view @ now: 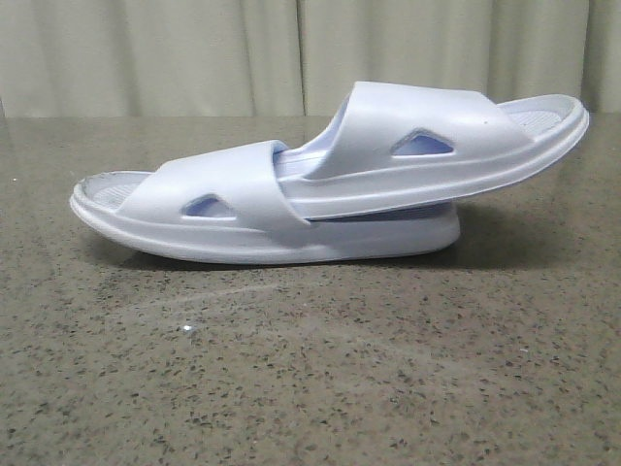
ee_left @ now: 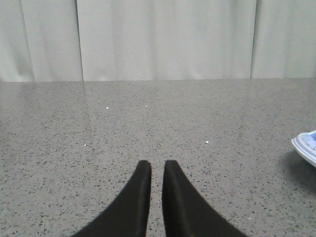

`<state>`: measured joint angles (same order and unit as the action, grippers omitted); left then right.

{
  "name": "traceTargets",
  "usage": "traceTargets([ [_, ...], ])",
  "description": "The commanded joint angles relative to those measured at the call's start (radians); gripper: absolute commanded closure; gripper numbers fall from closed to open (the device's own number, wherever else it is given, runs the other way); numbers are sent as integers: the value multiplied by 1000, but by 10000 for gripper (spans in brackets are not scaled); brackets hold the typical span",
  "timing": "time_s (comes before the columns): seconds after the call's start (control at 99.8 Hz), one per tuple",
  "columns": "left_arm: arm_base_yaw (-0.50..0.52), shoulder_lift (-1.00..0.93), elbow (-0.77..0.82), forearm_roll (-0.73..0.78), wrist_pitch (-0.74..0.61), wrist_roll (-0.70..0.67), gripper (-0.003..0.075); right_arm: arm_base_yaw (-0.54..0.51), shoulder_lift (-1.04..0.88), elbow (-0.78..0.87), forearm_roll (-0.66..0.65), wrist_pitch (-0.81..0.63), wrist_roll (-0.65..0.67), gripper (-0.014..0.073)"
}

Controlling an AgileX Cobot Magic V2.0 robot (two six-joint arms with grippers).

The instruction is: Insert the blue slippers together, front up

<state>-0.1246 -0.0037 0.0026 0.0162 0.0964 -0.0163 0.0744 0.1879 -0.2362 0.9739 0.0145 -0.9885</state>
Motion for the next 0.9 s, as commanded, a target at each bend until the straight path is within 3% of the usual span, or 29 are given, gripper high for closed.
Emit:
traceTargets([
  [0.0,-7,-30,9,0,-76,-11,704,0,6,-13,-2,-57,-13,701],
  [0.441,-7,-30,9,0,-76,-11,704,0,6,28,-25,-43,14,701],
  [0.501,-7,-30,9,0,-76,-11,704,0,6,28,-157,-43,126,701],
  [0.711,-7,-30,9,0,-76,-11,704,0,6,34,-792,-52,791,701],
  [0.782,-7,-30,9,0,-76,-11,704,0,6,47,-909,-78,899,701],
  [0.892,-7,-30,9,0,-76,-11,704,0,3,90,-929,-140,923,701],
])
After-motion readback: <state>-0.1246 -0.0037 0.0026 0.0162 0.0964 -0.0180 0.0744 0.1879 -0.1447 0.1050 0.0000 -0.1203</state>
